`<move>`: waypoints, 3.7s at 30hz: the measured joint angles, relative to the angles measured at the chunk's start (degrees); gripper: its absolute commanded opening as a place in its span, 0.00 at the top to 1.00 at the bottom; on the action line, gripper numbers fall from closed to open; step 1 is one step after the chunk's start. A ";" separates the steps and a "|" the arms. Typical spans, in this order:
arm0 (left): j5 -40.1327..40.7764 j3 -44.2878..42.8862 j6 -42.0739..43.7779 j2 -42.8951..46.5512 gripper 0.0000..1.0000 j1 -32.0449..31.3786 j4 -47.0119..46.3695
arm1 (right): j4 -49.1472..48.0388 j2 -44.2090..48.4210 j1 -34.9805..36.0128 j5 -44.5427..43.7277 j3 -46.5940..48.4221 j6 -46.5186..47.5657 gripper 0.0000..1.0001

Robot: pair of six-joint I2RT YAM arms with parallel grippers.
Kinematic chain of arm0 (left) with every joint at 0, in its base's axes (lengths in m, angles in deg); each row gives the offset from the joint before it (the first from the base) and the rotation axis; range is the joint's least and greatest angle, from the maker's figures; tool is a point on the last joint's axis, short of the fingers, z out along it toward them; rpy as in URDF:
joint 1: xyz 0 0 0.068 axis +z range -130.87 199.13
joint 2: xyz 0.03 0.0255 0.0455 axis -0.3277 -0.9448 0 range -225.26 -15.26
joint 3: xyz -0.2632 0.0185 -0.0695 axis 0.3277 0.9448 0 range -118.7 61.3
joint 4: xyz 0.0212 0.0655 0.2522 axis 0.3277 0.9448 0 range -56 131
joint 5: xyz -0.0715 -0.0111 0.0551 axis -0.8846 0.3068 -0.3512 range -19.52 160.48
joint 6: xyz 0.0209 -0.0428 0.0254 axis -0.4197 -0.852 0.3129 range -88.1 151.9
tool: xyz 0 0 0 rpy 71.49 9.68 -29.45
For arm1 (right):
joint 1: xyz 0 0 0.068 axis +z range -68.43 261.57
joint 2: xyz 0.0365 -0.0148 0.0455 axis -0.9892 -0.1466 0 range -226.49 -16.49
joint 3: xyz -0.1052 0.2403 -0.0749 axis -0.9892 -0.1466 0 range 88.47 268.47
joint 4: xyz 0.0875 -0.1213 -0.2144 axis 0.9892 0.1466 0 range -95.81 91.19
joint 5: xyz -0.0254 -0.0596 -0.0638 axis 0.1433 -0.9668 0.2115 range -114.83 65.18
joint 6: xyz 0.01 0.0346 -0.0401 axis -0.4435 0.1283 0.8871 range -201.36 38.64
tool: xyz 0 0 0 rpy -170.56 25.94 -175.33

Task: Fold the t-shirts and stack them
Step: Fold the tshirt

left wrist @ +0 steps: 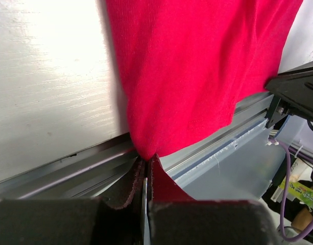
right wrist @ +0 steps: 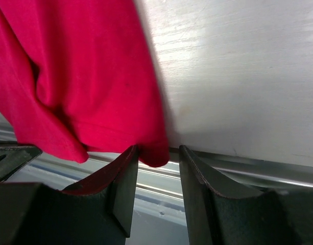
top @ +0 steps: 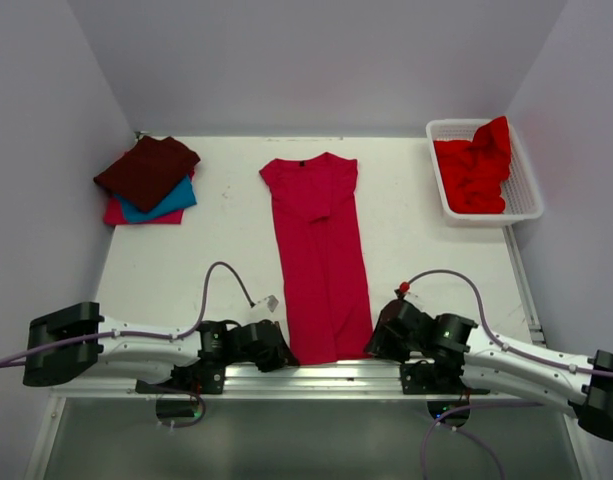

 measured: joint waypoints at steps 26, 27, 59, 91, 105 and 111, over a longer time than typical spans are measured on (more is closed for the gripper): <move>8.66 -5.88 4.72 3.52 1.00 -1.25 13.44 | -3.89 -2.51 0.35 -1.49 2.27 3.17 1.00; 8.92 -6.45 5.14 3.50 1.00 -1.25 13.97 | -3.69 -2.99 0.35 -1.66 2.80 3.56 1.00; 23.45 -21.70 27.76 -0.33 1.00 3.98 21.90 | -0.83 -20.61 -0.22 -19.26 24.81 22.91 1.00; 17.11 -27.06 53.46 -18.91 1.00 26.97 0.66 | -12.57 -48.17 -20.90 -16.11 44.37 46.14 0.87; 11.96 -57.94 64.00 -35.47 0.00 47.23 -2.97 | -10.27 -73.20 -29.99 -18.05 76.65 57.70 0.01; 9.25 -51.45 64.15 -26.75 0.30 46.25 -5.53 | -12.07 -62.86 -29.59 -19.23 67.91 58.29 0.11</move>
